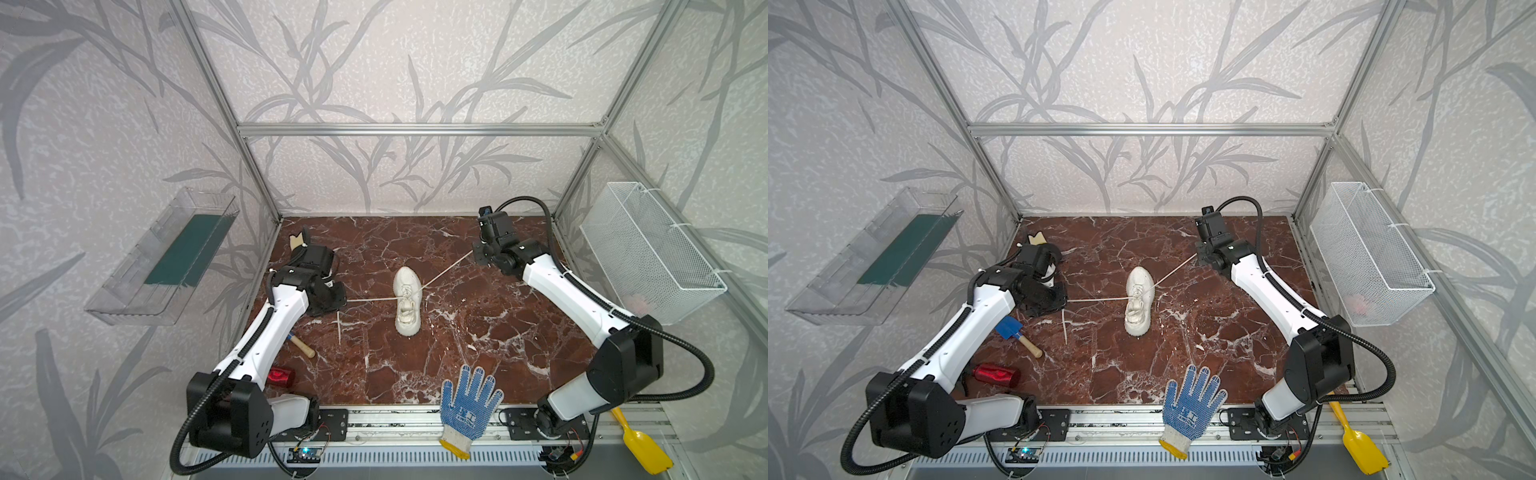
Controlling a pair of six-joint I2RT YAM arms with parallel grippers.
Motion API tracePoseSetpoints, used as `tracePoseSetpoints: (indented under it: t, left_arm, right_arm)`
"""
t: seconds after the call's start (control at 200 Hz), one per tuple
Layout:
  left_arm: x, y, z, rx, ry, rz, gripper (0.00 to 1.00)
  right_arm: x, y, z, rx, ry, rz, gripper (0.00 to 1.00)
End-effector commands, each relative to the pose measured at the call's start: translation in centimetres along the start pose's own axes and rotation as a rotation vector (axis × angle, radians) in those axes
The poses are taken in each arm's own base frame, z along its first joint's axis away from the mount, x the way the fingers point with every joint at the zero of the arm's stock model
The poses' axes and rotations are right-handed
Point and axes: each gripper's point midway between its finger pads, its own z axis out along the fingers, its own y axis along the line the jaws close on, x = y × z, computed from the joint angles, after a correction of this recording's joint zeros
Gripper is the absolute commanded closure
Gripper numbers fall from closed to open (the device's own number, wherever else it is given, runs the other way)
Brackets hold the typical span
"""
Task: Tie the shoes
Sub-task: 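Hold both lace ends taut, stretching them away from the sneaker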
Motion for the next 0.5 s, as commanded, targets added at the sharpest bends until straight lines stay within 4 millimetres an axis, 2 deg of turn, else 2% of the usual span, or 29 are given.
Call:
tracePoseSetpoints:
  t: [0.0,0.345,0.44,0.495]
  left_arm:
    - [0.6,1.1,-1.5,-0.041,-0.013,-0.017,1.00]
    - [2.2,3.4,-0.7,-0.116,0.044,-0.063,1.00]
    - [2.6,4.4,-0.6,-0.142,0.054,-0.105,1.00]
    - [2.5,4.3,-0.3,-0.121,0.062,-0.120,1.00]
  right_arm:
    - [0.0,-1.3,0.4,0.050,-0.005,0.042,1.00]
    - [4.6,-3.4,3.0,0.095,0.120,0.096,1.00]
    - [5.1,-4.2,3.3,0.102,0.137,0.115,1.00]
    - [5.2,-4.0,3.5,0.083,0.140,0.119,1.00]
